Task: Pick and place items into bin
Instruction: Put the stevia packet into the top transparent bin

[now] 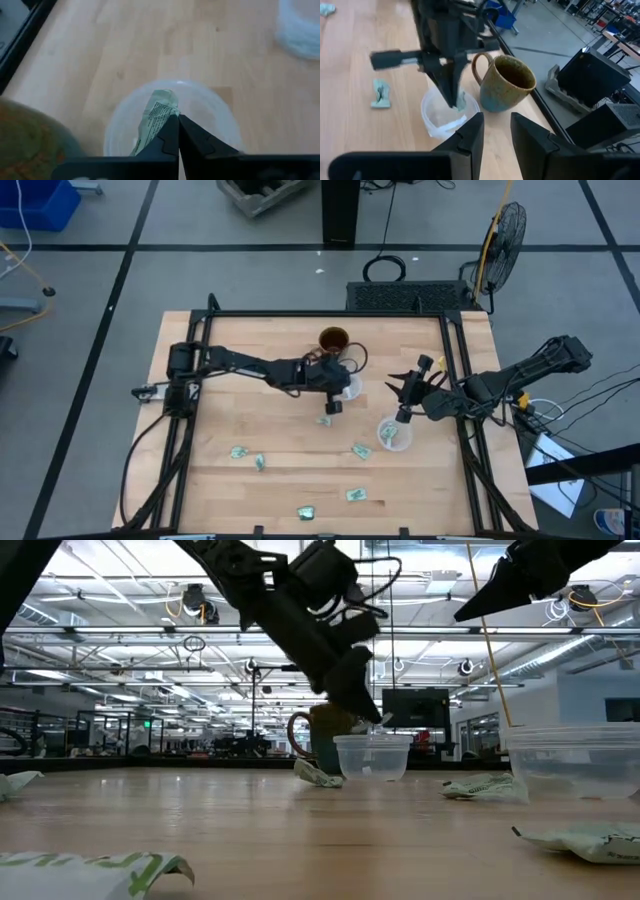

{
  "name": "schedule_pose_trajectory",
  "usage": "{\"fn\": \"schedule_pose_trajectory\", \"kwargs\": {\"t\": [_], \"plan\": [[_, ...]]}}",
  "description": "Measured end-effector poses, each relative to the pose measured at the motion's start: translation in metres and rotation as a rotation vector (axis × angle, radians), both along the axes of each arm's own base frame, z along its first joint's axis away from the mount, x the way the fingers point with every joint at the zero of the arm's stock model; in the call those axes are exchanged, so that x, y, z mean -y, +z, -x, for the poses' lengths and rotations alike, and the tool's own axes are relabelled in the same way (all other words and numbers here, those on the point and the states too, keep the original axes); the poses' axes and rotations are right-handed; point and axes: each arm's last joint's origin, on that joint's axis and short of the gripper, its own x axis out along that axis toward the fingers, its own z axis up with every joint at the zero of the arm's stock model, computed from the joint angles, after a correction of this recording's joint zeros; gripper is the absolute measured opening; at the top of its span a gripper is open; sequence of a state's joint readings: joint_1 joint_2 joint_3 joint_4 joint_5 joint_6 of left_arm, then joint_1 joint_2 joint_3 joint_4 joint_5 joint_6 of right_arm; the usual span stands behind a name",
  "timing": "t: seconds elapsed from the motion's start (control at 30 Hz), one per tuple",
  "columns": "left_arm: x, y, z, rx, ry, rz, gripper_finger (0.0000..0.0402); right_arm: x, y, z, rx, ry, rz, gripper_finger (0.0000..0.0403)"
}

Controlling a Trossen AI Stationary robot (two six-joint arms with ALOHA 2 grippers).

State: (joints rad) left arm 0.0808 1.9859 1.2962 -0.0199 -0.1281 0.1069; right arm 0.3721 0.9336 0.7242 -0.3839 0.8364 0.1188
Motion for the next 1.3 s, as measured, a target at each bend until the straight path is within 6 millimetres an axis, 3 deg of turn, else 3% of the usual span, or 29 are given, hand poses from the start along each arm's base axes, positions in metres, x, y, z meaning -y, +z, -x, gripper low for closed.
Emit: {"fn": "schedule_pose_trajectory", "kwargs": {"t": [0.77, 1.1, 1.2, 1.3], "plan": [[-0.004, -0.007, 0.004, -0.064, -0.005, 0.035, 0.0028, 0.0, -0.001, 0.001, -0.01, 0.002, 0.002, 0.0089], [-0.004, -0.007, 0.004, -0.062, -0.001, 0.026, 0.0108, 0.0, -0.001, 0.0, -0.01, 0.002, 0.002, 0.0089], [-0.001, 0.0, 0.006, -0.058, -0.016, 0.016, 0.0125, 0.0, -0.001, 0.001, -0.011, 0.002, 0.002, 0.0089], [0.007, 0.025, 0.009, -0.005, -0.07, -0.031, 0.0128, 0.0, -0.001, 0.001, -0.011, 0.002, 0.002, 0.0089]]}}
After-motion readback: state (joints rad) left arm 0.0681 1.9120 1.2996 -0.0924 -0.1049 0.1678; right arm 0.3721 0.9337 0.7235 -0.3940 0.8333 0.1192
